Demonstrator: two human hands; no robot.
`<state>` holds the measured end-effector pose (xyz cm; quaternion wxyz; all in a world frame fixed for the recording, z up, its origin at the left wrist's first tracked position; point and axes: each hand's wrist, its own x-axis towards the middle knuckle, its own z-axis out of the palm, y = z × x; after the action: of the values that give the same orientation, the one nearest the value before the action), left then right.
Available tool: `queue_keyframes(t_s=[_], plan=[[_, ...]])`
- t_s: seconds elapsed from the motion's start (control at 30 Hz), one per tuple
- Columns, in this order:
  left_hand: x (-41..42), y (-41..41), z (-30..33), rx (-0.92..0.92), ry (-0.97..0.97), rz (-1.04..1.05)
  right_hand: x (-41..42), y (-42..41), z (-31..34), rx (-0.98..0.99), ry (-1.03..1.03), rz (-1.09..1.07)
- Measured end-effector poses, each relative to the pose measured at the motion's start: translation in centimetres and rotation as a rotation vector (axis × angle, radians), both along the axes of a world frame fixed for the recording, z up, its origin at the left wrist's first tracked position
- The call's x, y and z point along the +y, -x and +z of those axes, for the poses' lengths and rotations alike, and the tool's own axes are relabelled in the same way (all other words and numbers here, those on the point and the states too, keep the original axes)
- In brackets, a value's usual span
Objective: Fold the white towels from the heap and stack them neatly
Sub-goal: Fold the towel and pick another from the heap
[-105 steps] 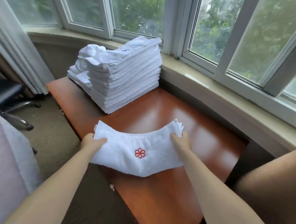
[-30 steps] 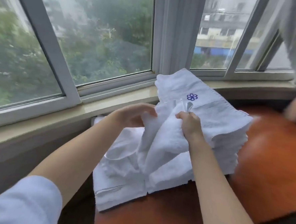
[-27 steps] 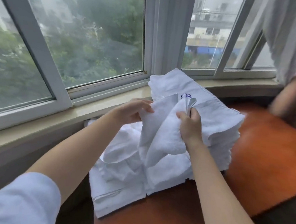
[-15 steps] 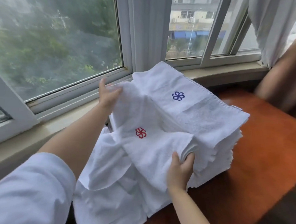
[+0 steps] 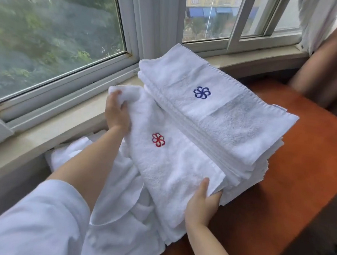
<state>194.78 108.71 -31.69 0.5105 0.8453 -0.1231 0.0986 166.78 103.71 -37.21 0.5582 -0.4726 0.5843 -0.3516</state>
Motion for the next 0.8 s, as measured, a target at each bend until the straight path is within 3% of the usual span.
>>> queue_keyframes(t_s=[0.17, 0.23, 0.3, 0.4, 0.47, 0.57, 0.63, 0.73, 0.8], plan=[[0.4, 1.1, -1.2, 0.468, -0.698, -0.027, -0.2, 1.1, -1.2, 0.113, -0.198, 0.012], [-0.1, 2.5, -0.7, 0.344, -0.797, -0.026, -0.6, 0.9, -0.8, 0.090, -0.224, 0.027], [-1.0, 3.5, 0.0, 0.160, -0.810, -0.151, -0.6, 0.8, -0.4, 0.070, -0.210, 0.052], [-2.4, 4.9, 0.6, 0.263, -0.851, -0.578, -0.3, 1.2, 0.0, 0.030, -0.082, 0.052], [-2.5, 6.0, 0.2, 0.313, -1.085, -0.748, -0.4, 1.6, -0.3, 0.087, -0.031, 0.047], [-2.0, 7.1, -1.5, 0.133, -1.402, -0.786, -0.6, 2.4, -0.6, 0.286, -0.096, 0.083], [-1.7, 7.6, -1.9, 0.110, -1.398, -0.763, -0.4, 2.7, -0.5, 0.393, 0.000, 0.081], [-1.4, 8.1, -0.7, 0.184, -1.209, -0.686, 0.6, 2.3, 0.7, 0.459, 0.326, 0.087], [-0.7, 8.5, 1.0, 0.214, -1.062, -0.602, 0.8, 1.5, 1.3, 0.474, 0.489, 0.336]])
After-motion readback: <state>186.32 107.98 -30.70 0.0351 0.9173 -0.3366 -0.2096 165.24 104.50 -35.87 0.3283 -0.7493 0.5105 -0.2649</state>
